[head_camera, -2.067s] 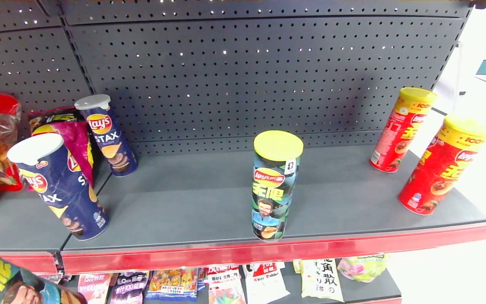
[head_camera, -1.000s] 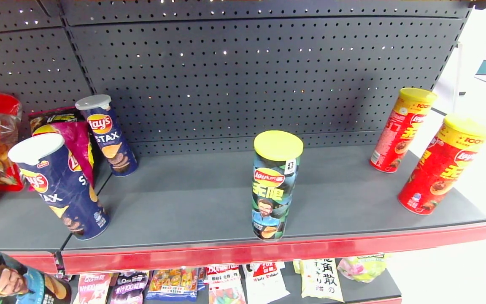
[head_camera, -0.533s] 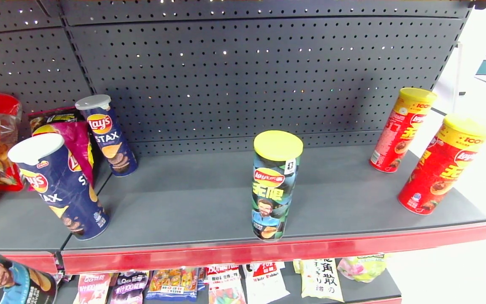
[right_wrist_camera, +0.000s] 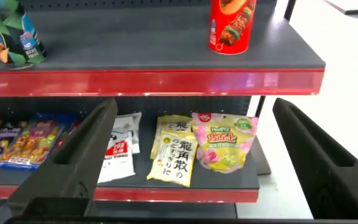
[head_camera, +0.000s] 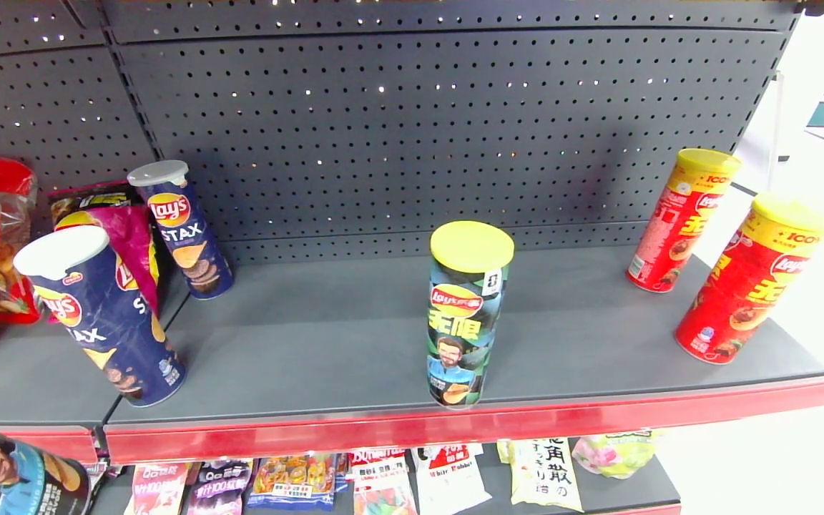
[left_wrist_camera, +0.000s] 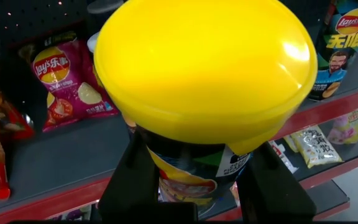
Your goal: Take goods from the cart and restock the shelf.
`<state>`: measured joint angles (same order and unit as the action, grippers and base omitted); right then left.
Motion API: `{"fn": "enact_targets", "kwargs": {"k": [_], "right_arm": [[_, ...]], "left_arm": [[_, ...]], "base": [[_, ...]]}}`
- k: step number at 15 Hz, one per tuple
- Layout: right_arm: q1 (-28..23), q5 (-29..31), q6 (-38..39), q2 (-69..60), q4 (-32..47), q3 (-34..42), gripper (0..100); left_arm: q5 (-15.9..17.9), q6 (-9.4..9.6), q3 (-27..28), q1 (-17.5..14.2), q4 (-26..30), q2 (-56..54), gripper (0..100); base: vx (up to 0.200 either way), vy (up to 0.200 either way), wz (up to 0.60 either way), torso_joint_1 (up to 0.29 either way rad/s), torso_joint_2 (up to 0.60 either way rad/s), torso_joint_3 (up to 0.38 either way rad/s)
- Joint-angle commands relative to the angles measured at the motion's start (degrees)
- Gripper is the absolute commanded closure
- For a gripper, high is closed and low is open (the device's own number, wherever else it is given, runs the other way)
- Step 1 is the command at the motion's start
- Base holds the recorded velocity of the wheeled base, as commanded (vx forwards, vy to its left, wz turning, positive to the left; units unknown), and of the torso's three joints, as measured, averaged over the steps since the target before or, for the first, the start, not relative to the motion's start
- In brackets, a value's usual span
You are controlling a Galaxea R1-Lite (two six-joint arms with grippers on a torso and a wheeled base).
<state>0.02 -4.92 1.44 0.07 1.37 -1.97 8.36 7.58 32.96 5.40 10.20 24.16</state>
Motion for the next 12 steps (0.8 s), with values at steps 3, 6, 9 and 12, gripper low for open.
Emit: {"fn": "enact_targets", "kwargs": {"k": [3,6,9,12], "right_arm": [[0.0,1.2,0.6,-0.1,-1.7,0.7,0],[-0.1,6.0,-1.1,0.0,-1.4,1.9,0],[0.0,5.5,-1.4,0.0,-1.3,1.9,0],[0.0,5.5,-1.4,0.0,-1.3,1.9,0]], "left_arm": [[0.0,0.24,-0.4,0.0,0.0,-0.3,100],[0.0,0.50,-0.1,0.0,-0.6,0.0,100],[0.0,2.52,-0.3,0.0,-1.6,0.2,100],[0.0,3.40,-0.4,0.0,-1.6,0.5,100]], "base": [[0.000,0.000,0.00,0.000,0.00,0.000],[0.000,0.000,0.00,0.000,0.00,0.000],[0.000,0.000,0.00,0.000,0.00,0.000],[0.000,0.000,0.00,0.000,0.00,0.000]]}}
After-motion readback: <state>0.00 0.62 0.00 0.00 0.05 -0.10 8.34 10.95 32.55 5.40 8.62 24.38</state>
